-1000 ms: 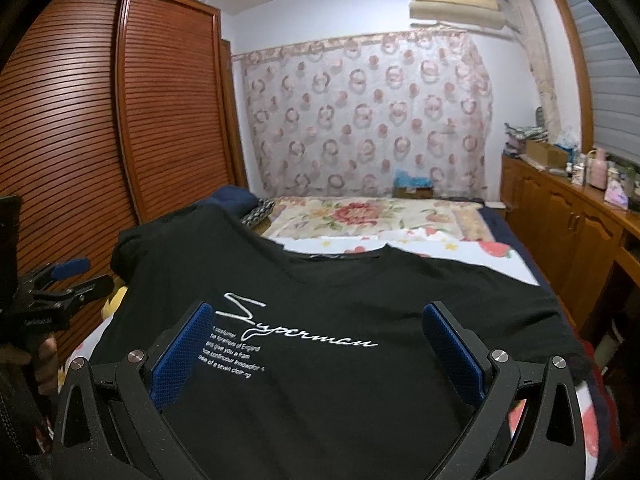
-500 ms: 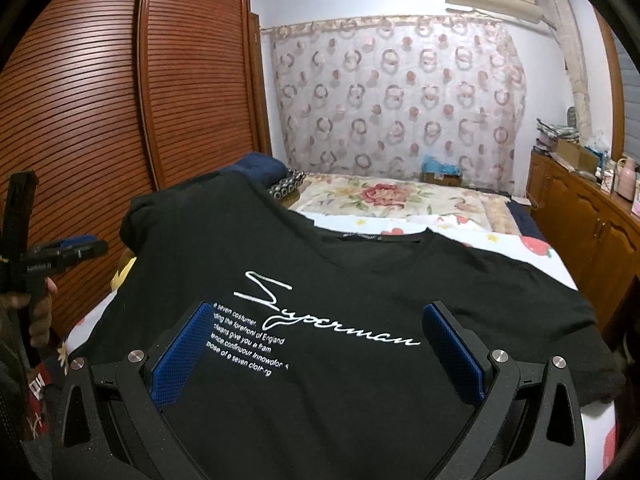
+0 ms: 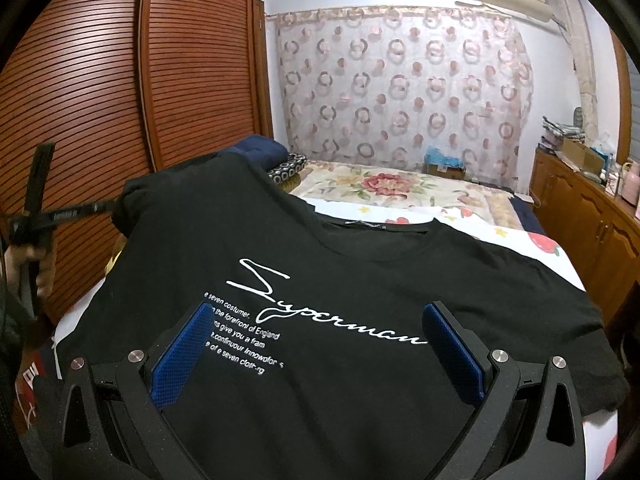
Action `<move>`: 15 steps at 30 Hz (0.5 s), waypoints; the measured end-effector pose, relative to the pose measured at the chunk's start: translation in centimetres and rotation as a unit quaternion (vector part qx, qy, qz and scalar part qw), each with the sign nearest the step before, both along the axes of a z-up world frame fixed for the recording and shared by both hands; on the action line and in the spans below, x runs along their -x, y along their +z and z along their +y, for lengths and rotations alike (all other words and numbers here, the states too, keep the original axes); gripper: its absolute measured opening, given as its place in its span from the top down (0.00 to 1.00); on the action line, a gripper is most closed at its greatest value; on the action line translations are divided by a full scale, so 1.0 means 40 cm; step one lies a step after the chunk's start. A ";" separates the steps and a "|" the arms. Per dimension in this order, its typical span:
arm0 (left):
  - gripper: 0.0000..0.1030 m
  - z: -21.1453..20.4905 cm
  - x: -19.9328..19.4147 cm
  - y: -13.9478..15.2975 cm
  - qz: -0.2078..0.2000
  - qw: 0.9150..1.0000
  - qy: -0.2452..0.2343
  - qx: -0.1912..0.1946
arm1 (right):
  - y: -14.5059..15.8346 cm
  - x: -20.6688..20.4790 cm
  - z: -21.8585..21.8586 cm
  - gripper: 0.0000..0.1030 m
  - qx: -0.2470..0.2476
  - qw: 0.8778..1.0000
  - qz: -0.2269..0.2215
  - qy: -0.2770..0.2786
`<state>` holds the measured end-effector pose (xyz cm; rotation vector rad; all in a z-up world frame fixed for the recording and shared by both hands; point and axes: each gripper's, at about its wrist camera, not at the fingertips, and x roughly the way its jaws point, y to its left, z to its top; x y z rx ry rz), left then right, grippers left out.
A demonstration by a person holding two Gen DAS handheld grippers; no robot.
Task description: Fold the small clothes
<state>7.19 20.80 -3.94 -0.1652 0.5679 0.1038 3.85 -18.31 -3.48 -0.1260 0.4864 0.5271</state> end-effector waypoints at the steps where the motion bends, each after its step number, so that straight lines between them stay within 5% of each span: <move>1: 0.66 0.009 -0.013 0.005 0.002 1.000 0.000 -0.003 | -0.001 -0.005 0.005 0.00 0.001 1.000 0.002 0.003; 10: 0.71 0.012 -0.099 -0.018 0.054 0.997 -0.022 -0.042 | -0.005 -0.021 0.012 0.00 0.007 1.000 0.001 0.013; 11: 0.74 0.013 -0.102 -0.020 0.056 0.997 -0.023 -0.045 | -0.007 -0.022 0.011 0.00 0.007 1.000 0.002 0.012; 12: 0.86 0.013 -0.102 -0.019 0.055 0.997 -0.024 -0.047 | -0.008 -0.022 0.009 0.00 0.006 1.000 0.003 0.012; 15: 0.91 0.009 -0.094 -0.003 0.047 0.997 -0.023 -0.056 | -0.009 -0.022 0.003 0.00 0.004 1.000 0.004 0.009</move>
